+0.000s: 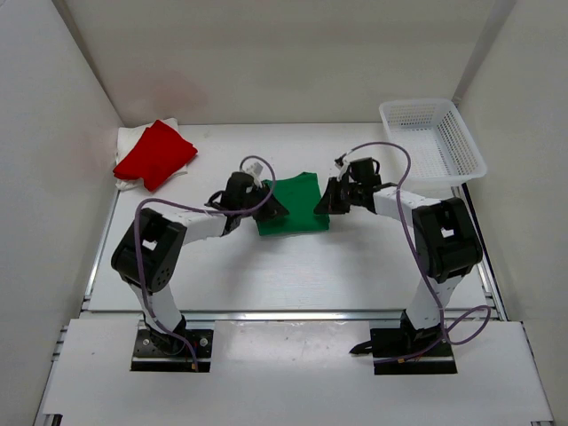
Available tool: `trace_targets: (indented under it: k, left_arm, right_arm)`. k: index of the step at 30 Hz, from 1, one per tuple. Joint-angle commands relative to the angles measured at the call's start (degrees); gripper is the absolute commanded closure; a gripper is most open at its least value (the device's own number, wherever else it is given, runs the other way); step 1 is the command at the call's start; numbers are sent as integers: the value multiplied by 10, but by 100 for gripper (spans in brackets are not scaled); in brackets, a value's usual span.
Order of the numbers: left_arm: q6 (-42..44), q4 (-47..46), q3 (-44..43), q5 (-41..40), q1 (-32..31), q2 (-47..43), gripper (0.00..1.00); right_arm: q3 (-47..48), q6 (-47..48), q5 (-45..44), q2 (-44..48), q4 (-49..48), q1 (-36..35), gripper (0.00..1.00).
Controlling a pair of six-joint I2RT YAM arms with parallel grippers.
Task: Fold and stack the t-shirts
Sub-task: Smooth out wrinkles on the folded tshirt, then put the neatly folded tshirt into the corner of the board with the left arm
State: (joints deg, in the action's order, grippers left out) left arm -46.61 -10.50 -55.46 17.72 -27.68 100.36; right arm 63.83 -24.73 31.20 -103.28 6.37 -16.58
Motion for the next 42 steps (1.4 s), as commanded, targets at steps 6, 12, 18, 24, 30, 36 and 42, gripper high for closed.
trace_targets:
  k: [6, 12, 18, 24, 30, 36, 42]
  left_arm:
    - [-59, -144, 192, 25, 21, -11, 78]
    - [-87, -211, 247, 74, 30, -76, 66]
    - [-45, -153, 255, 44, 68, -185, 21]
    - [25, -54, 200, 7, 127, -144, 13]
    - [21, -87, 176, 21, 142, -37, 17]
    - [-20, -134, 114, 60, 103, 90, 18]
    - [-59, -170, 38, 52, 64, 153, 52]
  right_arm:
    - [-125, -30, 51, -25, -163, 21, 99]
    - [-161, -24, 56, -1, -171, 16, 100]
    - [-158, -28, 71, 56, -158, 23, 94]
    - [-184, -25, 60, 133, -152, 15, 67]
    - [-274, -51, 65, 212, -198, 23, 60]
    - [-319, -61, 74, 254, -218, 33, 60]
    - [-336, -65, 84, 289, -204, 44, 60]
